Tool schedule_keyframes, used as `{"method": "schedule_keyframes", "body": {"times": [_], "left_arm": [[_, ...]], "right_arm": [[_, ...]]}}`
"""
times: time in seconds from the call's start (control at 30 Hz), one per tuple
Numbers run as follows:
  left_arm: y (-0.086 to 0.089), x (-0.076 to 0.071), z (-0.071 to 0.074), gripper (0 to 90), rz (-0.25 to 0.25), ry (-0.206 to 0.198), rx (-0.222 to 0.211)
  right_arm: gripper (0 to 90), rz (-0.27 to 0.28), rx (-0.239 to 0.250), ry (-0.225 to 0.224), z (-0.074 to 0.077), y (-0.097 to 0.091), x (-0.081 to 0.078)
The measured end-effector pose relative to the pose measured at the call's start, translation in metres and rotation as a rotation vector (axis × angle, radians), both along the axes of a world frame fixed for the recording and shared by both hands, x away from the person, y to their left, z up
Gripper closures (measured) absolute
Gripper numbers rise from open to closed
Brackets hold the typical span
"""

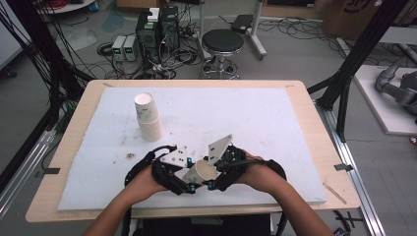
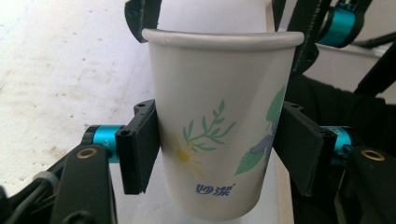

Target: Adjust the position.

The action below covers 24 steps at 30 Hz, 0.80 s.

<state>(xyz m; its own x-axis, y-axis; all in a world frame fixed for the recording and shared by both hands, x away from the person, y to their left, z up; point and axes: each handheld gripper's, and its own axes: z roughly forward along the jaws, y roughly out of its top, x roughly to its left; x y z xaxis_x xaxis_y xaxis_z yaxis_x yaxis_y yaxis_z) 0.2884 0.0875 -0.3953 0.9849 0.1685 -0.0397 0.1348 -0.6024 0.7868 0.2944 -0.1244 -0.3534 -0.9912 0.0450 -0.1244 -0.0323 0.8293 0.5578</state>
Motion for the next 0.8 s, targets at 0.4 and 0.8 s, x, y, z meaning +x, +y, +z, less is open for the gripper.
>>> {"method": "schedule_keyframes", "body": {"times": [0.4, 0.8], "left_arm": [[0.022, 0.001, -0.012, 33.5, 0.115, 0.023, -0.13], [0.057, -0.001, -0.021, 32.5, 0.249, -0.002, -0.257]], "right_arm": [[23.1, -0.079, 0.206, 0.036, 0.011, -0.029, 0.002], [22.8, -0.263, 0.331, 0.031, -0.012, -0.076, -0.003]]}}
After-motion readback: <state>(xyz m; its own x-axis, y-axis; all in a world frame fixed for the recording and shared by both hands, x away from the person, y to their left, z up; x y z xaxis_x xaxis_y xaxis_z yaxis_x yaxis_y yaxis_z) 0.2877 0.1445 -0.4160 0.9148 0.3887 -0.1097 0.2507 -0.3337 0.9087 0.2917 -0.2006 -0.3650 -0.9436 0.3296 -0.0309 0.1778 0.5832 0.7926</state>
